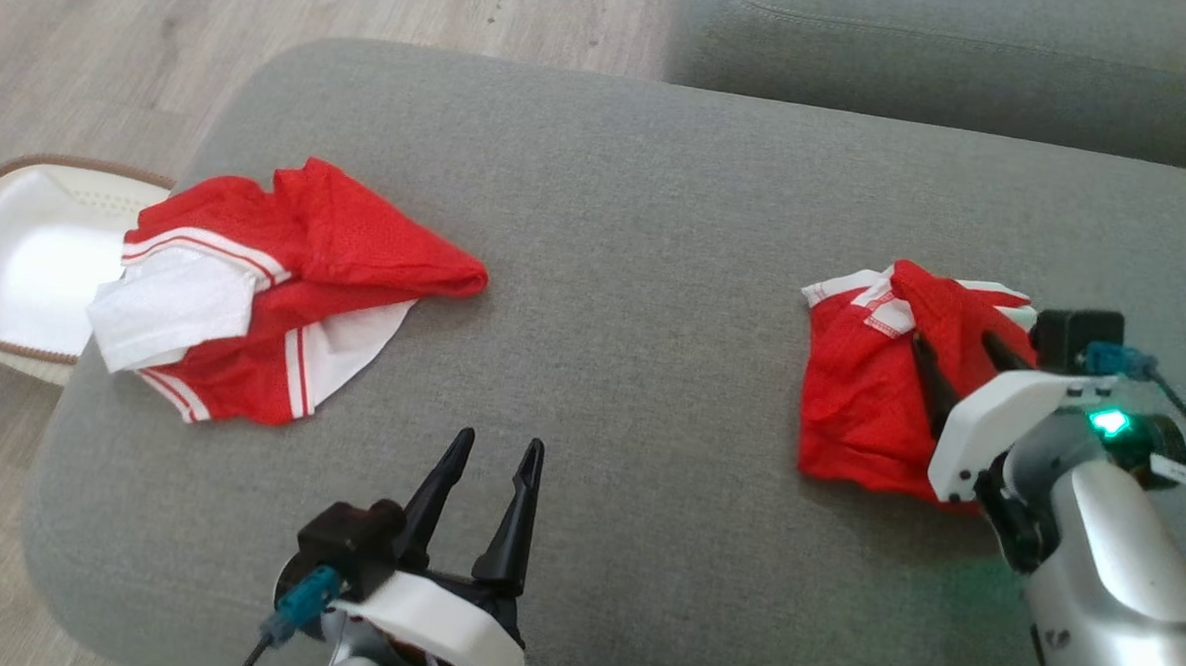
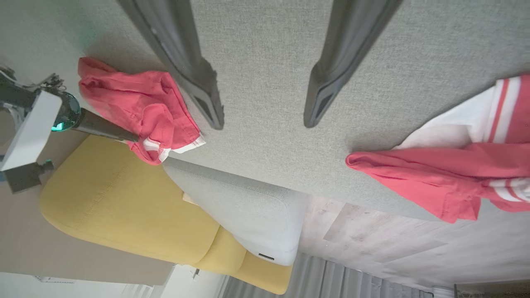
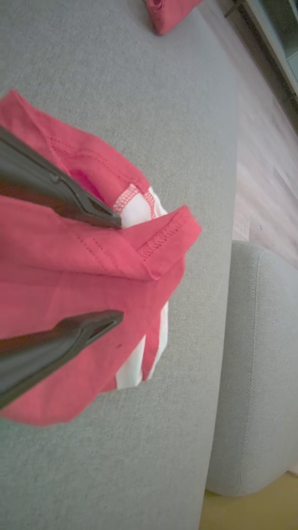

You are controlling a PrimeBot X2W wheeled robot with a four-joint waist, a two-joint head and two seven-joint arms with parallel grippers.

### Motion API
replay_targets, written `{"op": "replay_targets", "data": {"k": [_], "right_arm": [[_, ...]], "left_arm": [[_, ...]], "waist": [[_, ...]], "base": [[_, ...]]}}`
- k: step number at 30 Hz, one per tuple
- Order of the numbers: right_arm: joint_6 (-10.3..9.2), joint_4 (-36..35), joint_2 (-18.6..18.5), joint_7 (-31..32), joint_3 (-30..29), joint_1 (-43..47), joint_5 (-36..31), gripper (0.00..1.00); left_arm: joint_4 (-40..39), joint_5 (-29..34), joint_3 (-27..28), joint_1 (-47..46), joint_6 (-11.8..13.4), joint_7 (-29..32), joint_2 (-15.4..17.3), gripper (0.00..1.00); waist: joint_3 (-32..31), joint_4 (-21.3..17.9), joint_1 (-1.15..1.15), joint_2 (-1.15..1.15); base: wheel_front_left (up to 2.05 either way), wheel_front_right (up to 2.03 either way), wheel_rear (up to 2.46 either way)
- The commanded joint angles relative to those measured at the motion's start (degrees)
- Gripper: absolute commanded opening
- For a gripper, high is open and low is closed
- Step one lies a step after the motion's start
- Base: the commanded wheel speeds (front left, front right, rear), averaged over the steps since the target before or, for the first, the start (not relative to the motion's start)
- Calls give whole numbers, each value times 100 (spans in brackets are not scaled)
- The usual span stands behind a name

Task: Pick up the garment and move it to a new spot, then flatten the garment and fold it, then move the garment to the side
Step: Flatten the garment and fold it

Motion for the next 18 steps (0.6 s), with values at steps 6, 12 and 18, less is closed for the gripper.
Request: {"op": "replay_targets", "data": {"k": [6, 12, 18], "right_arm": [[43, 264, 103, -333, 126, -426, -119, 0], [43, 116, 194, -715, 516, -376, 46, 0], [43, -331, 276, -642, 934, -113, 337, 86]], "left_arm": [[-144, -56, 161, -288, 16, -46, -16, 100], [-114, -46, 179, -262, 32, -46, -16, 100], [-126, -35, 191, -243, 38, -46, -16, 100]], "waist": [[31, 67, 0, 0], [-47, -24, 0, 0], [-75, -145, 0, 0]], "base": [[0, 0, 0], [0, 0, 0], [0, 0, 0]]}}
